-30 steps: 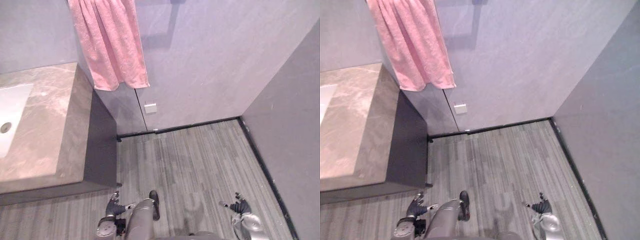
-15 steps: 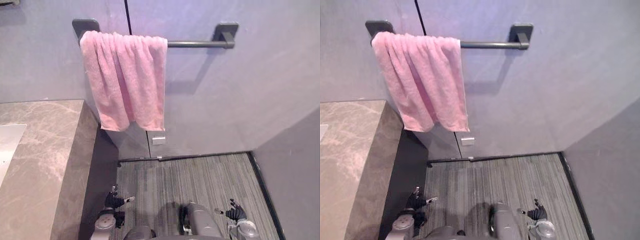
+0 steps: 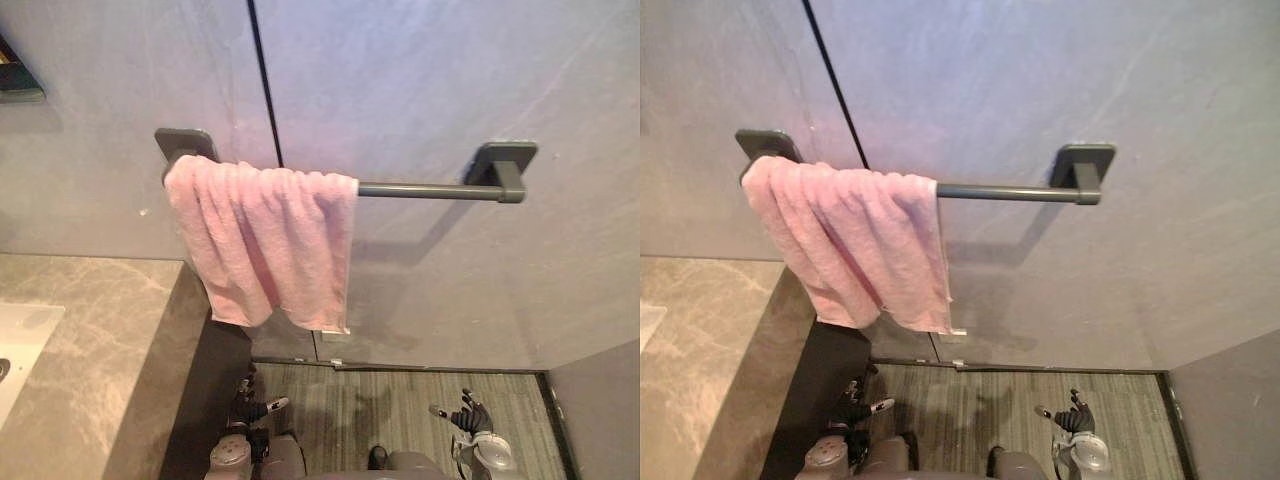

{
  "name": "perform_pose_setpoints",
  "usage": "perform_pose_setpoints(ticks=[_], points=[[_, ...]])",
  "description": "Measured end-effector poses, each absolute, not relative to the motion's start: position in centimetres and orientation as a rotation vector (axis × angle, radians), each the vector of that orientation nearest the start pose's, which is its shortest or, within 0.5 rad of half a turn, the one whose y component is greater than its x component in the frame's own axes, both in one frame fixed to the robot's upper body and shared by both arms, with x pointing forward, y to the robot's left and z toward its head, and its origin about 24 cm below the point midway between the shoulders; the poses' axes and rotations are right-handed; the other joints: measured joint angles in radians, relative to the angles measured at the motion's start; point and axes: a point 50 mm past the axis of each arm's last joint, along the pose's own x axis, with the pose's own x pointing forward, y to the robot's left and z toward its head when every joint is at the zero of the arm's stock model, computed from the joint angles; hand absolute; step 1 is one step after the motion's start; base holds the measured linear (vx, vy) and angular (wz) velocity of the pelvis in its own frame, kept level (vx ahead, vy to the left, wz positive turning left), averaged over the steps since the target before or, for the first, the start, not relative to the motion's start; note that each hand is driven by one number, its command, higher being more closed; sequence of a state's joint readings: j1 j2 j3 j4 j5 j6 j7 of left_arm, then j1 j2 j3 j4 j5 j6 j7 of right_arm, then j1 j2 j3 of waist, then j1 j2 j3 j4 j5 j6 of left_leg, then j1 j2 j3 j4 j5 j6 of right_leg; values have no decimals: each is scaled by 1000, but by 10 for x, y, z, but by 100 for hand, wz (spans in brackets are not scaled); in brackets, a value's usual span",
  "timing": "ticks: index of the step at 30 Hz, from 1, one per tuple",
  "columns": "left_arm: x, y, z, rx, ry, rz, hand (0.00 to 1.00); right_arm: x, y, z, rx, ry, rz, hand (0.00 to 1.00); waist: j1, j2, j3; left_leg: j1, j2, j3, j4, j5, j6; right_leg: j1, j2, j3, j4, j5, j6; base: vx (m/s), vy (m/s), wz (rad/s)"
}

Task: Organize washtable

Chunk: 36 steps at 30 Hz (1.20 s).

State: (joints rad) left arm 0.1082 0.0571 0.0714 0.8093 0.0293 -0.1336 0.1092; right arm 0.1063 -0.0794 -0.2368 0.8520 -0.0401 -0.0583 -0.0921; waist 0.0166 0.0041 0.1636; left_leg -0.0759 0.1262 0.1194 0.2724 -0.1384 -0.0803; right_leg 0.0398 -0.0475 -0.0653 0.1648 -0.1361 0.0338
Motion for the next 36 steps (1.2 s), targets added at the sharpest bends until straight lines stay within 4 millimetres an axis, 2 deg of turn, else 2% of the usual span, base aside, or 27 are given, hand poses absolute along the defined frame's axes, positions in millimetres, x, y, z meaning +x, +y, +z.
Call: perform_pose_setpoints(ticks=[5, 11, 19, 22, 25, 28, 30, 33, 36], points=[[137, 204, -131, 133, 799, 212, 0, 116, -225, -140, -61, 915, -354, 0, -1, -9, -5, 43, -41, 25, -63, 15, 22, 14, -35, 24, -29, 10, 21, 48, 83, -9], [129, 205, -135, 146, 831, 207, 0, 105, -225, -146, -70, 969, -351, 0, -3, -14, -14, 90, -53, 27, -132, 48, 18, 27, -33, 35, -48, 13, 25, -17, -7, -3], [134, 204, -129, 150, 783, 197, 0, 101, -231, -146, -90, 979, -351, 0, -5, -24, -19, 109, -69, -9, -171, 75, 24, 47, -41, 1, -56, 15, 27, -19, -8, 12], [145, 206, -110, 135, 662, 215, 0, 102, -232, -145, -95, 976, -351, 0, -1, -25, -20, 109, -78, -35, -176, 83, 28, 63, -48, -23, -64, 16, 28, -16, 11, 26], [149, 208, -98, 135, 598, 221, 0, 107, -232, -144, -97, 959, -347, 0, -3, -24, -20, 110, -87, -58, -202, 105, 30, 64, -54, -47, -63, 15, 28, -27, -7, 24], [155, 208, -74, 123, 475, 228, 0, 107, -234, -143, -102, 954, -349, 0, 1, -22, -20, 109, -94, -83, -203, 110, 32, 77, -59, -71, -64, 13, 30, -27, -9, 25], [158, 208, -56, 108, 379, 234, 0, 109, -233, -142, -106, 942, -342, 0, 7, -20, -20, 110, -94, -88, -202, 110, 32, 78, -60, -74, -60, 11, 31, -30, -10, 8], [163, 206, -39, 106, 298, 228, 0, 110, -235, -138, -111, 913, -344, 0, 26, -14, -21, 112, -94, -91, -199, 110, 32, 77, -60, -76, -48, 4, 32, -34, -11, 2], [170, 204, -22, 104, 208, 221, 0, 111, -235, -136, -113, 904, -344, 0, 28, -16, -21, 113, -95, -100, -195, 110, 31, 77, -62, -86, -32, -11, 34, -30, -28, 10]])
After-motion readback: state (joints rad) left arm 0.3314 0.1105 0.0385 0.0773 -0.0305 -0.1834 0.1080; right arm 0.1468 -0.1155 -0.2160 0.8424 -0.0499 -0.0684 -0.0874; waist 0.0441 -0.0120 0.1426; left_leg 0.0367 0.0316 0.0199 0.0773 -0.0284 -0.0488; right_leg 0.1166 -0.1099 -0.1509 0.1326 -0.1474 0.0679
